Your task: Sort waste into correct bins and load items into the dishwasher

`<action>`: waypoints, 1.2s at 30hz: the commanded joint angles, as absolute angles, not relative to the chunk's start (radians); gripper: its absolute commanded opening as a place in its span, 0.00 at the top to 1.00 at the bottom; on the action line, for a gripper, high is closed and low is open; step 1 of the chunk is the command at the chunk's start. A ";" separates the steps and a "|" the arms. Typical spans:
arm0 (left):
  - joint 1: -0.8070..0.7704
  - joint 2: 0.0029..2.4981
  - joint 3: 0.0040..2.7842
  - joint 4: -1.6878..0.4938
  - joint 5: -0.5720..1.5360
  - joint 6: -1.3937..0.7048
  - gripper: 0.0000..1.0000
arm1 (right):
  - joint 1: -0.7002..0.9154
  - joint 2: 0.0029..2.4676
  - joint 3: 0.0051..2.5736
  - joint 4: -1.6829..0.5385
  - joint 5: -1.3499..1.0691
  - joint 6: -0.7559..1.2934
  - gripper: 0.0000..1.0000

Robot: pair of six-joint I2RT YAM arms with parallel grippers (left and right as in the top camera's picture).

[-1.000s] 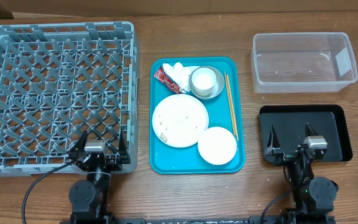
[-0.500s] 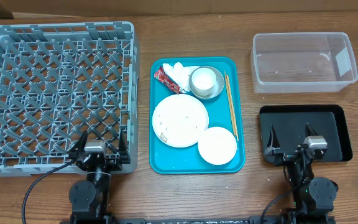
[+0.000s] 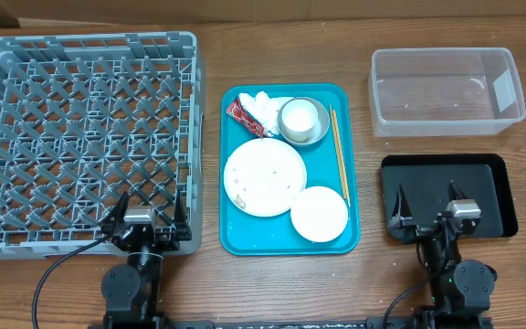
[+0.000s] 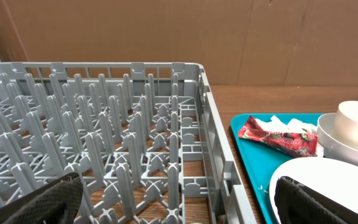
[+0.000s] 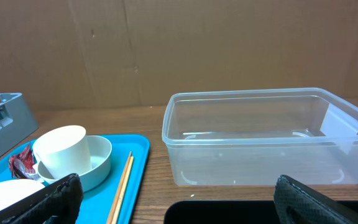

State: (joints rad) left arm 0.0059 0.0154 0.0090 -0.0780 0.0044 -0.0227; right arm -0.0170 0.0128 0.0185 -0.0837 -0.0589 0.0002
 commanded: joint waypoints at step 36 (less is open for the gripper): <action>0.001 0.167 0.404 0.212 0.560 -0.223 0.00 | -0.010 0.003 0.008 -0.081 -0.049 0.003 0.00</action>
